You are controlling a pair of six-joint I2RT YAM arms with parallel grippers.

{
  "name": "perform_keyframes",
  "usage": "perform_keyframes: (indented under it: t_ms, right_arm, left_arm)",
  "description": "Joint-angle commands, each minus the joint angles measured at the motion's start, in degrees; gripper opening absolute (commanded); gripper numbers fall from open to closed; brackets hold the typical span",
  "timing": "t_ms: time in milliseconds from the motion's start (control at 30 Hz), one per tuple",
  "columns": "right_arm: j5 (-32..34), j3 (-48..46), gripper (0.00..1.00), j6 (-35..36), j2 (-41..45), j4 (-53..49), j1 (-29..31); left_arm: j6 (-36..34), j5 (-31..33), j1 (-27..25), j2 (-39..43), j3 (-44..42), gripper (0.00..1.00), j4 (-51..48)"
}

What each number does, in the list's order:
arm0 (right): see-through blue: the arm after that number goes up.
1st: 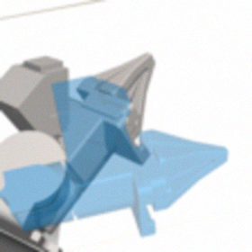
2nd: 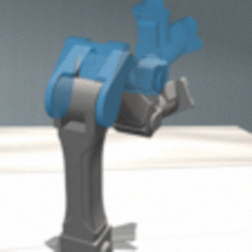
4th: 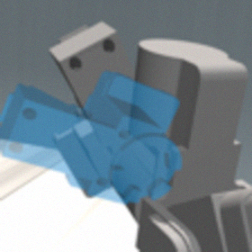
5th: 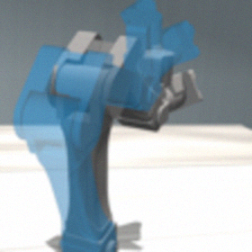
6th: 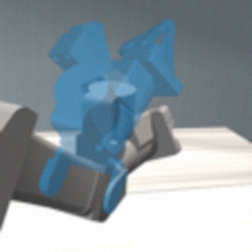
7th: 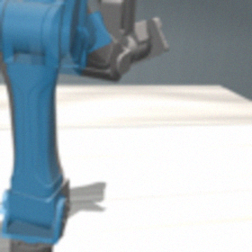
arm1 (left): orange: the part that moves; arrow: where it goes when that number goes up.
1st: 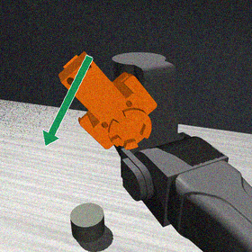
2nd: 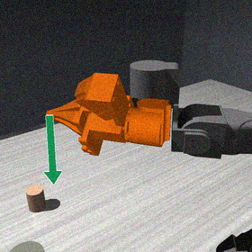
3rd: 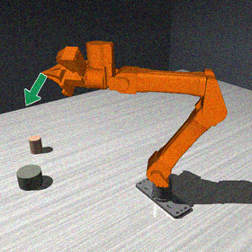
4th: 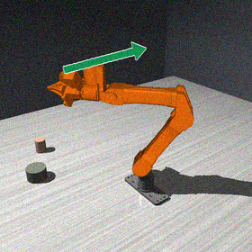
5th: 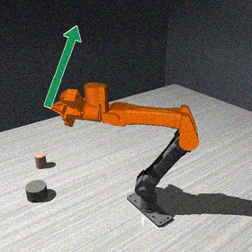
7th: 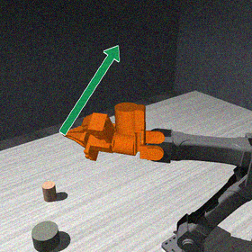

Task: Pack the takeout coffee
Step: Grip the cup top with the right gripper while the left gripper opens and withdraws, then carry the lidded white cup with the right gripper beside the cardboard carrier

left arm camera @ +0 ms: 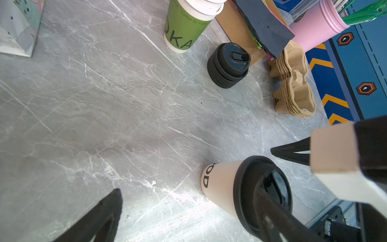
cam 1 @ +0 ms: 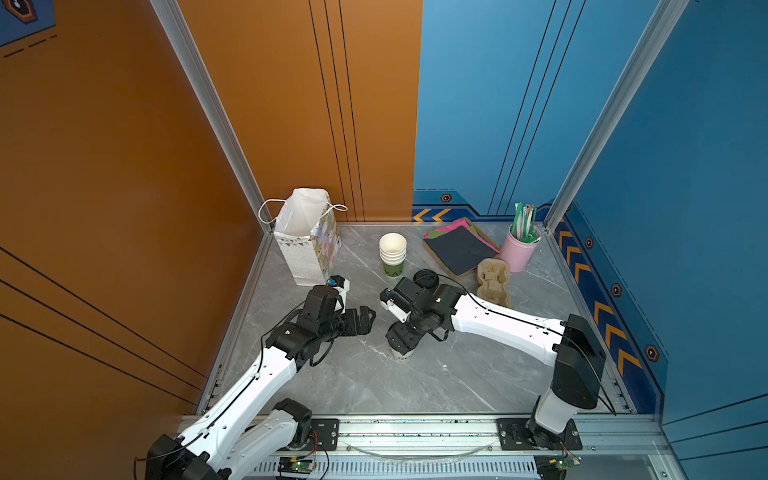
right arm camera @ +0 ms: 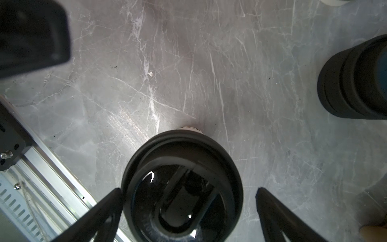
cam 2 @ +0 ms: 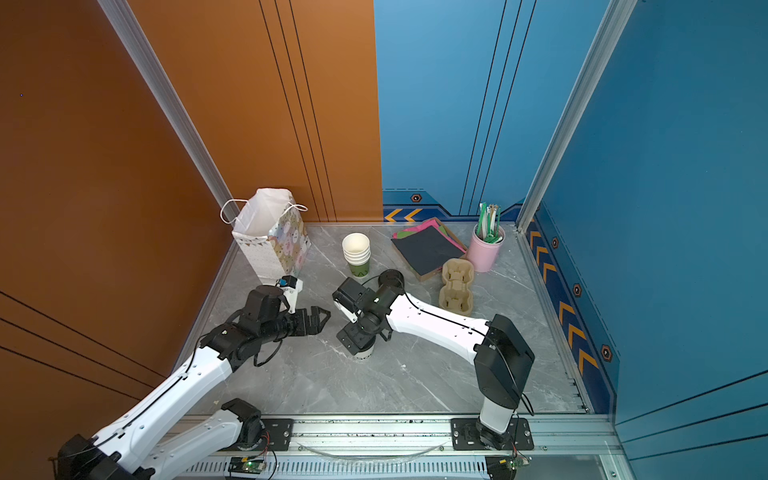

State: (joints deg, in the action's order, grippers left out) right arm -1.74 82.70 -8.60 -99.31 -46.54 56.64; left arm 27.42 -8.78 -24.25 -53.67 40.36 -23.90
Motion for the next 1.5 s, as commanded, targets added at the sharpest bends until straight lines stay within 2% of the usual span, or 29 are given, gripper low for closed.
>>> perform_keyframes:
  t_ms: [0,1467]
  right_arm:
    - [-0.75,1.79,1.00,-0.36,-0.63,-1.44,0.19]
    - [-0.73,1.51,1.00,-0.77,-5.30,-1.27,0.95]
  left_arm:
    - [-0.19,0.50,0.60,0.80,-0.87,0.98,-0.80]
    - [0.18,0.76,0.87,1.49,-2.39,0.98,-0.80]
